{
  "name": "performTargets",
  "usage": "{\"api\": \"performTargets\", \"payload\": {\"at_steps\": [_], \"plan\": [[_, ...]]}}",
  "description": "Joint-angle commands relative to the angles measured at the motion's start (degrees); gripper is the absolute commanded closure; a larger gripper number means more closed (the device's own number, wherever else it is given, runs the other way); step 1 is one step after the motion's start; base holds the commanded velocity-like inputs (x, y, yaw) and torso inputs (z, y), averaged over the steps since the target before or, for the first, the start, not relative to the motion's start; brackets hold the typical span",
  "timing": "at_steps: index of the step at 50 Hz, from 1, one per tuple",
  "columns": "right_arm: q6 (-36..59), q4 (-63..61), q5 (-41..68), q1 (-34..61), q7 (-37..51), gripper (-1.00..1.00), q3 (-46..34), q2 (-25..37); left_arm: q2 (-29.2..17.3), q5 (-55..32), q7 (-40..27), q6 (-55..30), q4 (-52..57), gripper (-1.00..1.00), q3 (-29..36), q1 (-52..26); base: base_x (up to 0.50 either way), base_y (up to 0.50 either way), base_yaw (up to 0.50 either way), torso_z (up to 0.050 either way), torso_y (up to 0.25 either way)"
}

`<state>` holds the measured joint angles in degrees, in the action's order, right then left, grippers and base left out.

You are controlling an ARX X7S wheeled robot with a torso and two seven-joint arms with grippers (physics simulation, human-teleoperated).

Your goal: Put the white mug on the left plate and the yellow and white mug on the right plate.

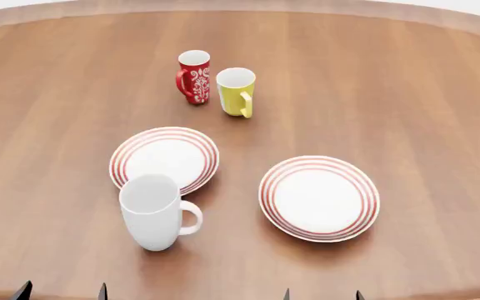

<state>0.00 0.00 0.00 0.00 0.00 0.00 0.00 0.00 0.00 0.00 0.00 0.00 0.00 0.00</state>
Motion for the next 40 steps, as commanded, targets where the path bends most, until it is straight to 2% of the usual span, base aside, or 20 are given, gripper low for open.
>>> {"api": "performTargets", "payload": {"at_steps": [1, 7, 8, 9, 12, 18, 25, 40], "plan": [[-0.66, 0.39, 1.93, 0.12, 0.90, -1.00, -0.74, 0.78, -0.83, -0.61, -1.44, -0.63, 0.39, -1.00, 1.13, 0.02, 0.00, 0.00, 0.00, 0.000, 0.000], [-0.87, -0.74, 6.56, -0.60, 0.27, -1.00, -1.87, 1.97, -2.25, -0.98, -2.51, -1.76, 2.36, -1.00, 3.59, 0.93, 0.00, 0.00, 0.00, 0.000, 0.000], [-11.20, 17.36, 9.51, 9.37, 8.02, -1.00, -16.79, 2.18, -5.03, 0.00, -3.50, 6.48, -3.29, -1.00, 7.88, 3.89, 0.00, 0.00, 0.00, 0.000, 0.000], [-0.40, -0.70, 4.68, -0.54, -1.40, -1.00, -0.06, 0.43, -0.72, 2.18, -0.77, -1.44, 2.12, -1.00, 2.23, 1.16, 0.00, 0.00, 0.00, 0.000, 0.000], [-1.90, -1.85, 5.29, -1.02, -0.06, -1.00, -0.97, 1.33, -1.57, 1.04, -1.55, -2.70, 3.66, -1.00, 2.70, 1.15, 0.00, 0.00, 0.07, 0.000, 0.000], [-1.58, -2.41, 6.16, -0.70, 0.58, -1.00, -2.48, 2.58, -2.30, -0.07, -3.26, -4.26, 5.30, -1.00, 3.06, 0.39, 0.00, 0.00, 0.50, 0.000, 0.000], [-1.33, -3.21, 6.58, -1.18, 1.42, -1.00, -3.33, 3.56, -3.13, 0.99, -4.79, -2.31, 4.72, -1.00, 5.18, 1.21, 0.00, 0.00, 0.50, 0.000, 0.000], [-0.73, -3.67, 6.04, -0.48, 3.20, -1.00, -6.12, 4.37, -4.80, -0.90, -5.52, -3.63, 6.01, -1.00, 5.99, 0.90, 0.00, 0.00, 0.50, 0.000, 0.000]]}}
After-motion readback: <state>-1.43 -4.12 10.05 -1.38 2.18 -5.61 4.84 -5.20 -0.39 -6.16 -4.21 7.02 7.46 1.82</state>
